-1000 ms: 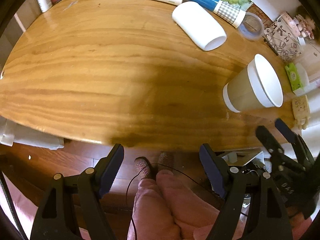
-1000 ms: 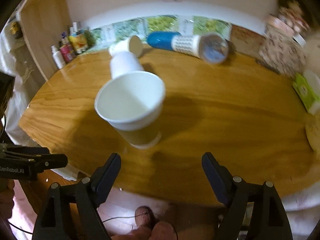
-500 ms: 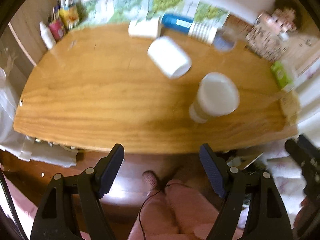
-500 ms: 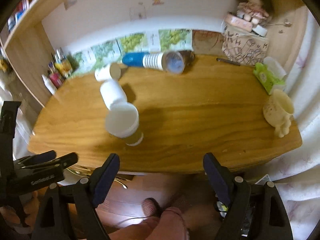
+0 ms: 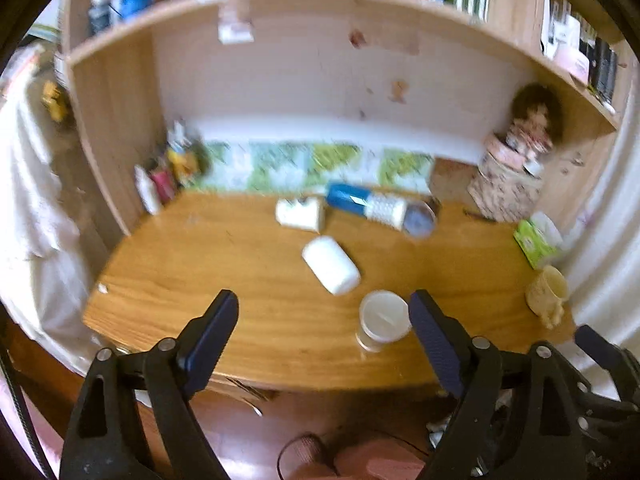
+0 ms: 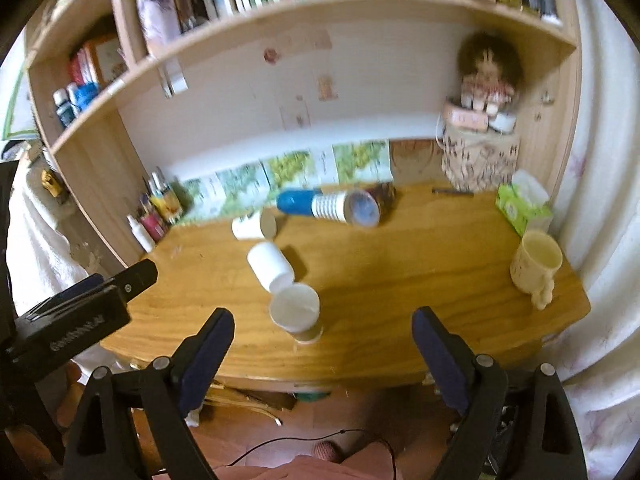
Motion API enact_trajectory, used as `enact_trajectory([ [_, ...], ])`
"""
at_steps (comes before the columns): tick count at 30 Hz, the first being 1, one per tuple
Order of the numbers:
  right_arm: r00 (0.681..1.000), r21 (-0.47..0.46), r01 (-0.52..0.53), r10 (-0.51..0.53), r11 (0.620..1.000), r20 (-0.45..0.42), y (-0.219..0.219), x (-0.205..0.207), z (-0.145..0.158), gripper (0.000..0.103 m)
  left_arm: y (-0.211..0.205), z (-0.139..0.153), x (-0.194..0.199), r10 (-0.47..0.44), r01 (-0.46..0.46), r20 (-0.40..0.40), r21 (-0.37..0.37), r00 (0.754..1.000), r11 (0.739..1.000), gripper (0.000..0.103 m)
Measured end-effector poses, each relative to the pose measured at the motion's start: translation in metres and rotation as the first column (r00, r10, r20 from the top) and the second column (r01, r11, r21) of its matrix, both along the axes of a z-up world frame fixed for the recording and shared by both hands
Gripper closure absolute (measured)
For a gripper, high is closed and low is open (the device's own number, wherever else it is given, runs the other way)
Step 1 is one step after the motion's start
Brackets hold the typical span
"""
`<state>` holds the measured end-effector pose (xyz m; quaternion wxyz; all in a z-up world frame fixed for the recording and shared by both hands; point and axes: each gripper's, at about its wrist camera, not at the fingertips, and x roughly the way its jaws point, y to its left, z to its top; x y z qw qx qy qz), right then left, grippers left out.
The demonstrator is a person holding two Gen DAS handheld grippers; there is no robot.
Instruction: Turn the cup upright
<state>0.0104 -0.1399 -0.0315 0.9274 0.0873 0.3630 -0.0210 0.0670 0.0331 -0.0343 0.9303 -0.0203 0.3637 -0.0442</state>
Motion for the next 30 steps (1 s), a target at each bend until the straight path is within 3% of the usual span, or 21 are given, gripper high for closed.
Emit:
enact_trajectory([
  [1, 1.000, -0.009, 0.001, -0.001, 1.000, 0.019, 0.001, -0.002, 0.002, 0.000, 0.001, 0.003, -0.004, 0.003, -0.003, 0.026, -0.001, 1.000, 1.000, 0.010],
  [5, 0.996, -0.023, 0.014, -0.012, 1.000, 0.088, -0.002, -0.013, 0.012, 0.000, 0.004, 0.011, -0.015, 0.035, -0.036, 0.091, 0.010, 0.995, 0.999, 0.009],
  [8, 0.991, -0.031, 0.036, -0.032, 0.999, 0.134, -0.006, -0.019, 0.020, 0.000, 0.003, 0.016, -0.026, 0.047, -0.051, 0.146, 0.028, 0.988, 0.998, 0.000],
  [15, 0.975, -0.054, 0.048, -0.035, 0.997, 0.219, -0.006, -0.030, 0.034, 0.000, -0.001, 0.034, -0.054, 0.056, -0.077, 0.285, 0.064, 0.957, 0.995, 0.000],
  [20, 0.963, -0.081, 0.047, -0.023, 0.996, 0.269, -0.002, -0.032, 0.043, 0.000, 0.001, 0.037, -0.056, 0.068, -0.090, 0.301, 0.060, 0.951, 0.994, 0.000],
  [30, 0.969, -0.085, 0.029, -0.008, 0.996, 0.246, 0.002, -0.023, 0.038, 0.000, 0.001, 0.032, -0.049, 0.052, -0.064, 0.276, 0.036, 0.960, 0.997, 0.000],
])
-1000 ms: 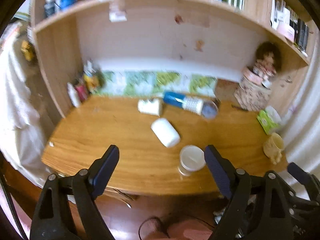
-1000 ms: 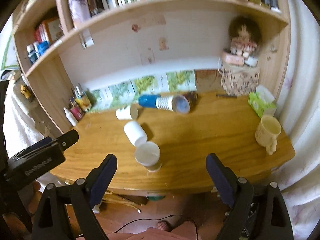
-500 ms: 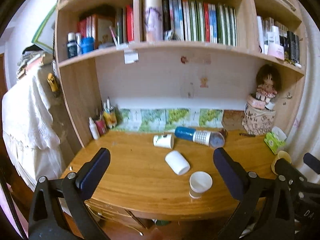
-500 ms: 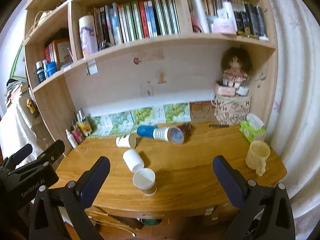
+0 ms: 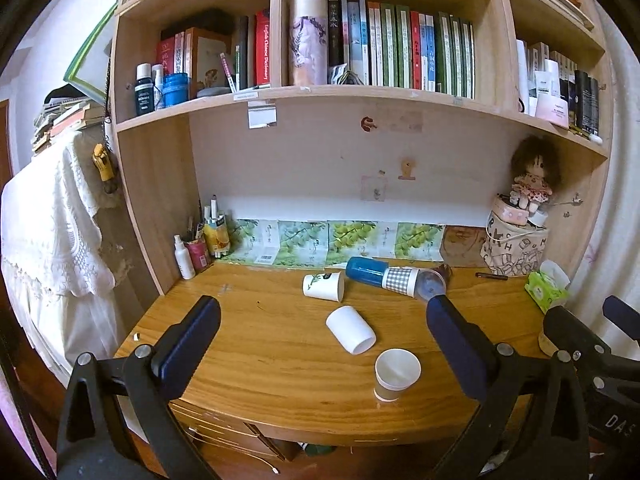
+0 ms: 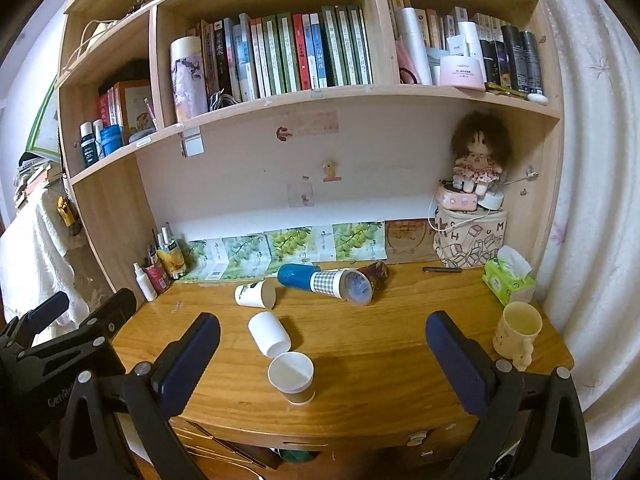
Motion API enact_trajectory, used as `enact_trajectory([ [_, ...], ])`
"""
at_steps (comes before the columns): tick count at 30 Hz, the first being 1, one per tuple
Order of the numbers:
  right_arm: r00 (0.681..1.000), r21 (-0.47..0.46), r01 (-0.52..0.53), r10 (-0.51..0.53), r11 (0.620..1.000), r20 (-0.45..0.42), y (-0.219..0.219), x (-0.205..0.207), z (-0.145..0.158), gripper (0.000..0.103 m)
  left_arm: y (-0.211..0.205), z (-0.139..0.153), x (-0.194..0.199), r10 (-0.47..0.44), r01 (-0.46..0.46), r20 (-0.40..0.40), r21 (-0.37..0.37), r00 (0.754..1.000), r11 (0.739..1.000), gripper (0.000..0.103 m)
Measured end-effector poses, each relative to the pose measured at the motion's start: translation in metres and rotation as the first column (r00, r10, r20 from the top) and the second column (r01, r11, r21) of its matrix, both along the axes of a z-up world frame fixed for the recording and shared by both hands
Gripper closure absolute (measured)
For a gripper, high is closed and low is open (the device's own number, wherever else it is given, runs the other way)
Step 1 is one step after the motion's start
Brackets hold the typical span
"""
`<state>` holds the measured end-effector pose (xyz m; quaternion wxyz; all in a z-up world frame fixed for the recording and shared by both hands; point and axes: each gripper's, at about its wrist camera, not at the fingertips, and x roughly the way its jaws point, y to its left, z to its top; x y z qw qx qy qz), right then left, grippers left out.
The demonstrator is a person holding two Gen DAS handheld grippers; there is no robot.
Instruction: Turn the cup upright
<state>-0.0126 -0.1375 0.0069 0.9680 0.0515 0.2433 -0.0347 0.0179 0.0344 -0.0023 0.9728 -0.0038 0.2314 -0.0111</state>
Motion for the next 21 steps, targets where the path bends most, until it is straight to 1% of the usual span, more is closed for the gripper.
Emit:
enact_trajectory([
  [7, 0.999, -0.008, 0.000, 0.000, 1.000, -0.038, 0.0028, 0.0065, -0.0053, 0.000, -0.0012, -0.0038, 0.0049, -0.031, 0.031, -0.023, -0.014, 0.999, 0.999, 0.000],
  [21, 0.998, -0.017, 0.039, -0.040, 0.999, -0.050, -0.0017, 0.0060, -0.0066, 0.000, -0.0070, -0.0068, 0.0105, -0.073, 0.071, -0.046, -0.035, 0.996, 0.997, 0.000],
])
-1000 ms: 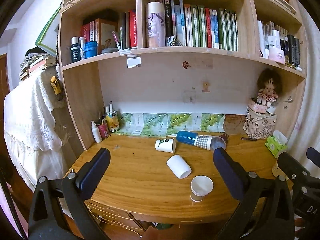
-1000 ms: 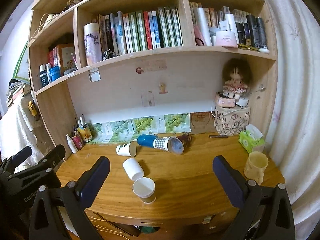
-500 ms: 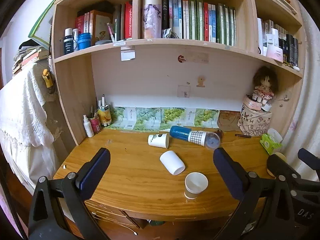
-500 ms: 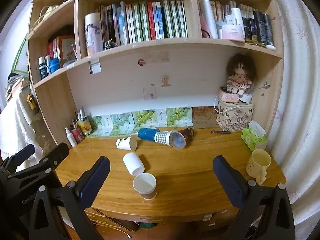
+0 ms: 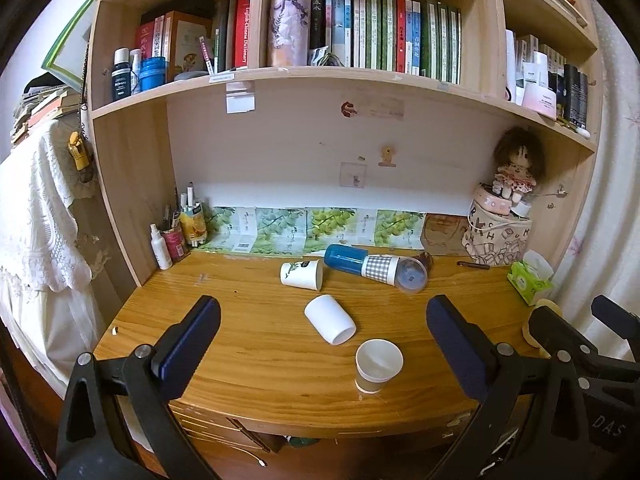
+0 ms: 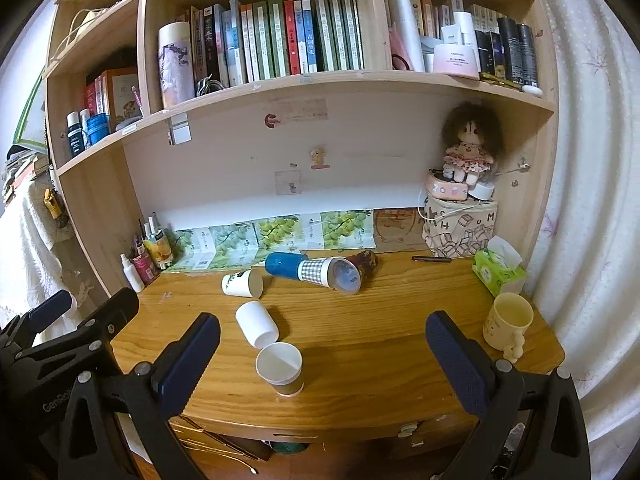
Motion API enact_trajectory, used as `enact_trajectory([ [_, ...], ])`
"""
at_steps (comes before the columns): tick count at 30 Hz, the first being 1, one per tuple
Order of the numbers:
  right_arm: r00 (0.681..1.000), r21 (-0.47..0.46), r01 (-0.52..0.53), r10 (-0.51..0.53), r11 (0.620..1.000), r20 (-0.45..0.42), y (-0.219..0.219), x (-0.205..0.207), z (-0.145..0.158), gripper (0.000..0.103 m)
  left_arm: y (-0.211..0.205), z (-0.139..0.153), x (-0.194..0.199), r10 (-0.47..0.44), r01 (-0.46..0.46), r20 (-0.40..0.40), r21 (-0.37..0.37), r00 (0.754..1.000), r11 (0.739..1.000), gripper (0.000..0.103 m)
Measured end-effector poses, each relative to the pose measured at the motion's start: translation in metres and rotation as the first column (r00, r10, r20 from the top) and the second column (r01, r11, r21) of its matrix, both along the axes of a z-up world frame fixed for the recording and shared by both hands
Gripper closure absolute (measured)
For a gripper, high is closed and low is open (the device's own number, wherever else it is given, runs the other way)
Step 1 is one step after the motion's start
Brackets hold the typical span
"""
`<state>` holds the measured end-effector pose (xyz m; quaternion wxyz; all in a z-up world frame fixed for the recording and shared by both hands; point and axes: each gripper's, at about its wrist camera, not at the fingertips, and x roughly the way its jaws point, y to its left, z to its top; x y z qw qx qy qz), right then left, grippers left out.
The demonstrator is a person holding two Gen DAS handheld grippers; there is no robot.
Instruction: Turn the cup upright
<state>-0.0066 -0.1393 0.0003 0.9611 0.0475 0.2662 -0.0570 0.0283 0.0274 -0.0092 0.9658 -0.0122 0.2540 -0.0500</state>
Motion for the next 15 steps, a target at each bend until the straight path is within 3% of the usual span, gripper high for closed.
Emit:
enact_trajectory([
  [15, 1.000, 0.005, 0.006, -0.006, 1.000, -0.011, -0.0026, -0.0005, -0.0012, 0.000, -0.0022, -0.0027, 0.0015, -0.009, 0.009, -0.015, -0.008, 1.000, 1.000, 0.000],
])
